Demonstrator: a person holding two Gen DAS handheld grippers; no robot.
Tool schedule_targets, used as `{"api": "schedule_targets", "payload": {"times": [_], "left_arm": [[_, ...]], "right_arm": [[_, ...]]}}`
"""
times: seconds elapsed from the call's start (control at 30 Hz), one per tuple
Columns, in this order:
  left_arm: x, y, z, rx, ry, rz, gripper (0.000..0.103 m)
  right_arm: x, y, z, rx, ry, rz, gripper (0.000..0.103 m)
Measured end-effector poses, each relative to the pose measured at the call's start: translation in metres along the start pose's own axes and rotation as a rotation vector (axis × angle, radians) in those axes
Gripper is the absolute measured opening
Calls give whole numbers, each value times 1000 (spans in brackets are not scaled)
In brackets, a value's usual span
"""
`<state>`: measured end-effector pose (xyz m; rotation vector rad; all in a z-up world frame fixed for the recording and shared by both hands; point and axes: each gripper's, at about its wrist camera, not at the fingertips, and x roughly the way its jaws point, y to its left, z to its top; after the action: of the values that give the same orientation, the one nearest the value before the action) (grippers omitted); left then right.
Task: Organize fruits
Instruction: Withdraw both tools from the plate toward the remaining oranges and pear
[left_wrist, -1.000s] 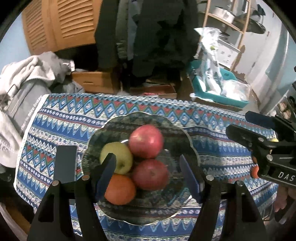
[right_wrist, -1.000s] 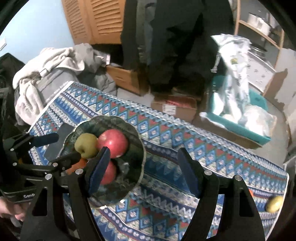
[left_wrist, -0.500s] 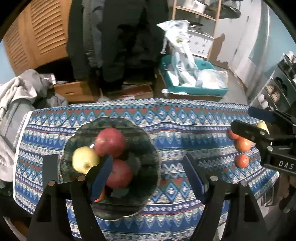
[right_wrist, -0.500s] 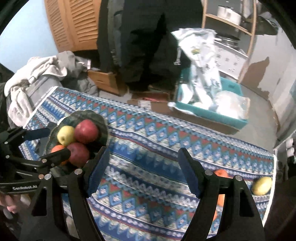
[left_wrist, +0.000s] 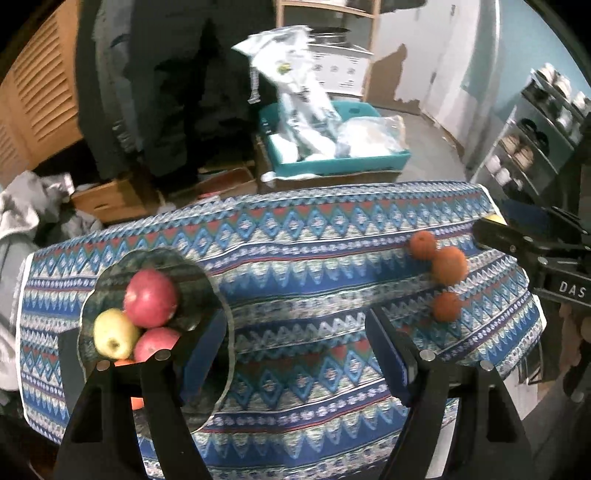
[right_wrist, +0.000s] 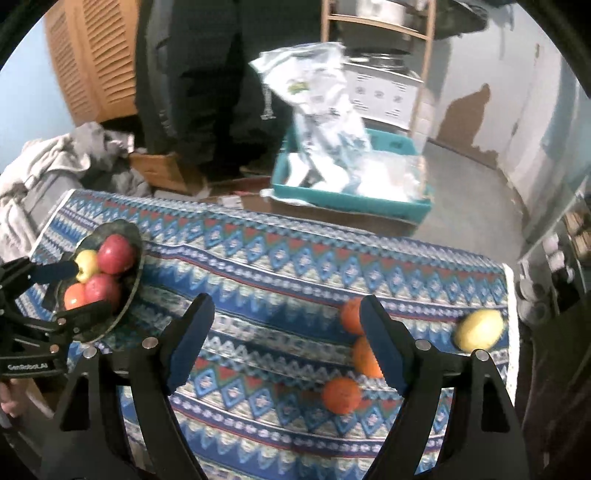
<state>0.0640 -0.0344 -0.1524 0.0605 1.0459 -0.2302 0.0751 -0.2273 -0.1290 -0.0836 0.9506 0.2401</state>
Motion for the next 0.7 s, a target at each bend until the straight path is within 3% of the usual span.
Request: {"api": "schedule_targets", "payload": {"times": [0.47, 0.7], "left_arm": [[17, -89, 13, 147, 9, -57, 79], [34, -118, 14, 164, 41, -99, 79]], "right_arm": [[-15, -89, -40, 96, 8, -115, 81], [-16, -123, -58, 136, 25, -154, 81]]}}
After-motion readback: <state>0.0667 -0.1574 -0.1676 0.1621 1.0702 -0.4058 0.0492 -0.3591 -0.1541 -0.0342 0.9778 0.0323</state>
